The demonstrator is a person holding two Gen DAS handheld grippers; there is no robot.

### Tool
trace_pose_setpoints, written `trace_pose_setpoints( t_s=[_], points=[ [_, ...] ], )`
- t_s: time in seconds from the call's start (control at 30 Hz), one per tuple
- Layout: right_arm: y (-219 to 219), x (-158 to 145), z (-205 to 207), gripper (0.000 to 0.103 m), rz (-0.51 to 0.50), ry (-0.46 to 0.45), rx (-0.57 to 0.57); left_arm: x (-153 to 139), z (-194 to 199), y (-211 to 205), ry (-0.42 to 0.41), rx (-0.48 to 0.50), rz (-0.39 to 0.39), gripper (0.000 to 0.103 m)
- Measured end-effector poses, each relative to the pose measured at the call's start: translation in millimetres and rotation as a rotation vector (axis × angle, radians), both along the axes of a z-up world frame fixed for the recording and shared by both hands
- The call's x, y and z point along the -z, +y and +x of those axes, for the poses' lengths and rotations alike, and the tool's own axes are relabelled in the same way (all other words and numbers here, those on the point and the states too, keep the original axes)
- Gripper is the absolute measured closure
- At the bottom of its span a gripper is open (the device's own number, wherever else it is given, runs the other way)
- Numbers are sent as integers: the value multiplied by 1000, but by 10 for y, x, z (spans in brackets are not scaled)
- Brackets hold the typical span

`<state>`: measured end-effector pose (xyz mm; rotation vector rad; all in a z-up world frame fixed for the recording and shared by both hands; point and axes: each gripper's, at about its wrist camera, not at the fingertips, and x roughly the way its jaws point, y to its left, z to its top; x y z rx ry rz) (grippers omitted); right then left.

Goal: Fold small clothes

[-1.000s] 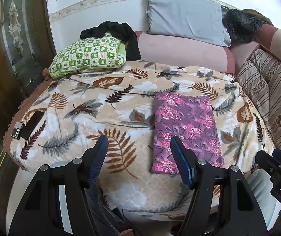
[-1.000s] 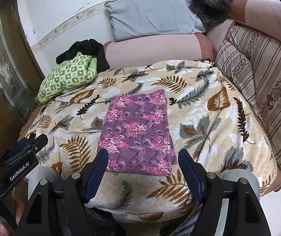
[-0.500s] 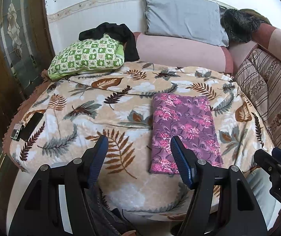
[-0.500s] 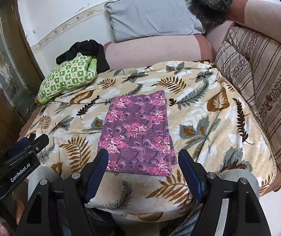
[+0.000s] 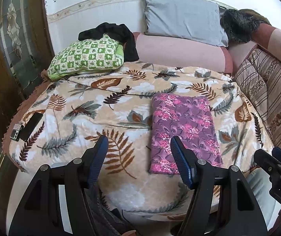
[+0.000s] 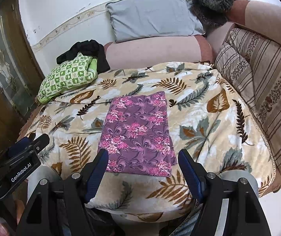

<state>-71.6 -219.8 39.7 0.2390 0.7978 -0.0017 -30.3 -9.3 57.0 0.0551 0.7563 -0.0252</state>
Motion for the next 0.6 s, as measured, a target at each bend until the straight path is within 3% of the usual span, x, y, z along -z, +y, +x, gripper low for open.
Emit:
trace_pose_setpoints(
  t_s=[0.6],
  points=[
    [-8,3,9,32,0,2,-2,8,13,9,-6,23,-3,37]
  ],
)
